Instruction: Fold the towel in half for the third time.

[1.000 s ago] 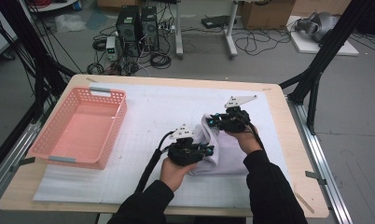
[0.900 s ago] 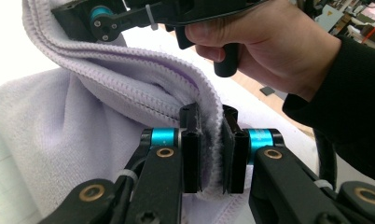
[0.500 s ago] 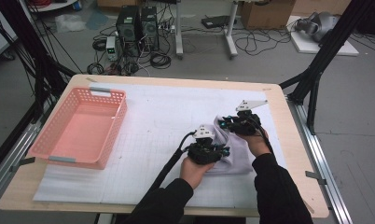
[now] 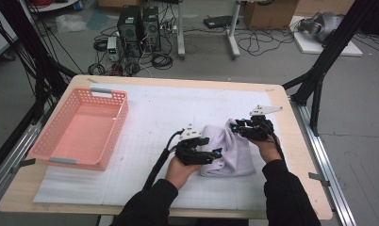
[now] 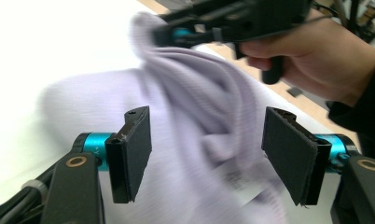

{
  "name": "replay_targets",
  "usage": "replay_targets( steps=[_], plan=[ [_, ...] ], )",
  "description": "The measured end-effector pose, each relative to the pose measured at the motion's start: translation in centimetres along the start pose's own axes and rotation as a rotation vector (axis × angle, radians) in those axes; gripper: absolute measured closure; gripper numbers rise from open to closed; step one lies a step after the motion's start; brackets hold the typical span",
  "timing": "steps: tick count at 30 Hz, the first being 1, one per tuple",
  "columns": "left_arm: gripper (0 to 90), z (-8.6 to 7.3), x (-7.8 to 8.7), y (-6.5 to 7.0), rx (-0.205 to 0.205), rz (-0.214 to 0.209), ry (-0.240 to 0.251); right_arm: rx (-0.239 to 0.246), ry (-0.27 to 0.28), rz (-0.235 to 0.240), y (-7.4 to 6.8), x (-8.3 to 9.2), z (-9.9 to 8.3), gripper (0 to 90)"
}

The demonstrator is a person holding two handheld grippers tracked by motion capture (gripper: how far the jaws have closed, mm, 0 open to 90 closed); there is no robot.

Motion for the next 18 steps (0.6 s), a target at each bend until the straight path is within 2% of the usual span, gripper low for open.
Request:
replay_targets(
  steps=[3,5,7,8,11,13,16,18],
  plan=[
    [31.7,-0.1,1.7,-2.2,-0.027,0.046,0.017,-0.015,0.012,-0.035,0.4,1.0,0.0,63.1],
    [30.9,-0.2,2.9,-3.7,-0.03,0.066,0.027,-0.034,0.007,-0.066,0.9,1.9,-0.3,61.2],
    [30.0,-0.4,4.0,-5.0,-0.025,0.082,0.028,-0.064,0.018,-0.084,1.1,2.8,-0.5,58.0],
    [28.8,-0.4,4.5,-5.6,-0.021,0.09,0.035,-0.067,0.021,-0.11,1.4,3.3,-0.6,57.0],
    [28.7,-0.7,6.0,-7.3,-0.004,0.119,0.061,-0.099,-0.003,-0.17,1.7,4.4,-1.4,55.0],
    [27.9,-1.0,6.8,-8.1,0.002,0.136,0.058,-0.118,-0.01,-0.199,1.5,5.1,-2.1,54.8],
    [22.2,-1.4,7.7,-9.2,0.004,0.17,0.064,-0.118,0.032,-0.22,0.7,6.3,-2.7,54.7],
    [21.3,-1.4,8.2,-9.7,0.0,0.156,0.087,-0.121,0.051,-0.215,-0.2,6.8,-3.2,53.7]
  ],
)
Point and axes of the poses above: each handheld gripper's, and its own axes: x roughly backward along the jaws, z roughly out of its top, y roughly to its right, the point moved 9 cm from there along -x, roughly forward along the jaws, and after that the axes turned 9 degrees about z, right-handed, at the moved point
